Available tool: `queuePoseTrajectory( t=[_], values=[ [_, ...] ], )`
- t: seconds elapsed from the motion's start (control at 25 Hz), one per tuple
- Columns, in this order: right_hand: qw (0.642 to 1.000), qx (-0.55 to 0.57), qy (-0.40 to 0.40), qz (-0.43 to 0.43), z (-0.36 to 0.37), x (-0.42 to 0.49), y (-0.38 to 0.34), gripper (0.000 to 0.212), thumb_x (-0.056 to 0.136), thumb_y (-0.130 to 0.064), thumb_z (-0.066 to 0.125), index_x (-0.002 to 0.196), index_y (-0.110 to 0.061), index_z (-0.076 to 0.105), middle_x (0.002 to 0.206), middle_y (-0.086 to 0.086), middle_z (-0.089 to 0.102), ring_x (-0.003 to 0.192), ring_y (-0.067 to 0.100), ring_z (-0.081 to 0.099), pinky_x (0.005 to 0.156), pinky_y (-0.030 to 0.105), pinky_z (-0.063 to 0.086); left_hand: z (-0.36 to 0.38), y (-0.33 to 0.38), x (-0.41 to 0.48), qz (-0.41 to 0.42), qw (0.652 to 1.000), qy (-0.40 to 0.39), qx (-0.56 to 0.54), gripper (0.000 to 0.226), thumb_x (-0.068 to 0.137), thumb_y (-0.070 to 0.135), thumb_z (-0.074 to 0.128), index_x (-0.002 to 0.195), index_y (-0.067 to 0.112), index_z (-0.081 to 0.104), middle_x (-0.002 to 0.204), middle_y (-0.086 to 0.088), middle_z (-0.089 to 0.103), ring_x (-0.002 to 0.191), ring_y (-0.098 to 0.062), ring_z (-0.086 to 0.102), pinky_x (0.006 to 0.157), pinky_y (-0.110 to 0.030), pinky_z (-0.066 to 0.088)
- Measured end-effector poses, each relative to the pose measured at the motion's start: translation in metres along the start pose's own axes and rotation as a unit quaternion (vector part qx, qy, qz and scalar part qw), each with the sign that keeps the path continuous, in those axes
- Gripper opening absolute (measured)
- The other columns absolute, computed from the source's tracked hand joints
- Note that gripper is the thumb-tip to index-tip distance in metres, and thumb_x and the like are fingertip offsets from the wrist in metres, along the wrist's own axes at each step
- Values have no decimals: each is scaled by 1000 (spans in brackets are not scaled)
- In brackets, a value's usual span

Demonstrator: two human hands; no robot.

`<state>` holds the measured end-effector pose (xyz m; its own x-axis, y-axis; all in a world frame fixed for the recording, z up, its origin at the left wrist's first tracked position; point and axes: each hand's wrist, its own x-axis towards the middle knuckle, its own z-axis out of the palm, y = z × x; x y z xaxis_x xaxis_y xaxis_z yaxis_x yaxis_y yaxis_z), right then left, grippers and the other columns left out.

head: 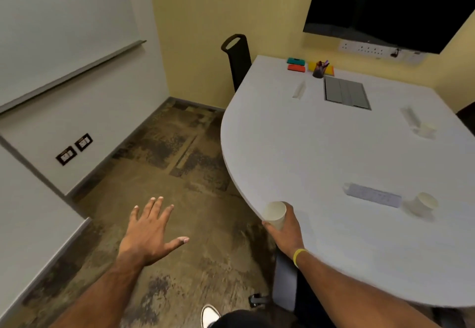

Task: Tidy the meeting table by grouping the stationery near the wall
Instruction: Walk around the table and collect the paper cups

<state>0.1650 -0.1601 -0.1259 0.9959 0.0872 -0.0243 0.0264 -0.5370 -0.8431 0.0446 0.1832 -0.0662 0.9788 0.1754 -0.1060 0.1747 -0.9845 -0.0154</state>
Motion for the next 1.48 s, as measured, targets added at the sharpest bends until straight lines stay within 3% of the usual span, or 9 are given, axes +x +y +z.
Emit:
queuePoseTrajectory(
  t=[0.2,0.32,0.48,0.72,0.96,1.2,1.48],
  values=[
    [999,-1,32,38,31,81,-29,75,68,-36,85,126,-34,38,124,-7,54,112,16,54,97,31,48,-40,-18,127,44,999,23,-4,115,65,96,8,153,23,24,162,-11,13,150,-26,6,118,-55,7],
    [997,9,51,51,52,122,-45,75,68,-34,86,124,-39,36,121,-11,51,111,13,52,95,25,47,-43,-15,190,95,995,18,2,111,67,95,12,153,24,20,163,-9,10,151,-24,4,119,-54,7],
    [993,14,93,68,92,176,-63,75,69,-33,86,123,-40,35,120,-12,50,110,14,52,95,26,50,-34,-29,283,171,985,2,11,110,68,94,12,154,25,15,164,-8,5,151,-24,-1,120,-54,3],
    [978,15,153,140,148,239,-102,75,68,-33,87,122,-33,35,119,-3,53,108,21,56,83,23,45,-48,-94,424,256,966,-4,28,112,68,94,8,154,23,15,164,-9,3,151,-25,-2,120,-55,3],
    [951,30,246,183,190,307,-139,77,66,-34,89,128,-22,44,122,-3,51,109,15,51,88,23,41,-72,-141,554,289,955,-8,69,110,69,94,12,154,23,16,164,-9,5,151,-26,1,118,-55,5],
    [931,62,292,209,209,395,-121,74,62,-40,89,121,-33,44,117,-8,50,107,13,54,91,30,48,-70,-108,657,332,940,-23,70,111,68,94,11,154,24,16,164,-8,7,151,-25,2,120,-55,8],
    [901,109,342,242,185,569,-68,66,64,-35,89,115,-33,48,114,-13,58,103,8,57,82,22,45,-84,-14,824,396,917,-23,52,106,71,92,21,154,25,15,164,-6,5,151,-23,-3,120,-53,0]
  ],
)
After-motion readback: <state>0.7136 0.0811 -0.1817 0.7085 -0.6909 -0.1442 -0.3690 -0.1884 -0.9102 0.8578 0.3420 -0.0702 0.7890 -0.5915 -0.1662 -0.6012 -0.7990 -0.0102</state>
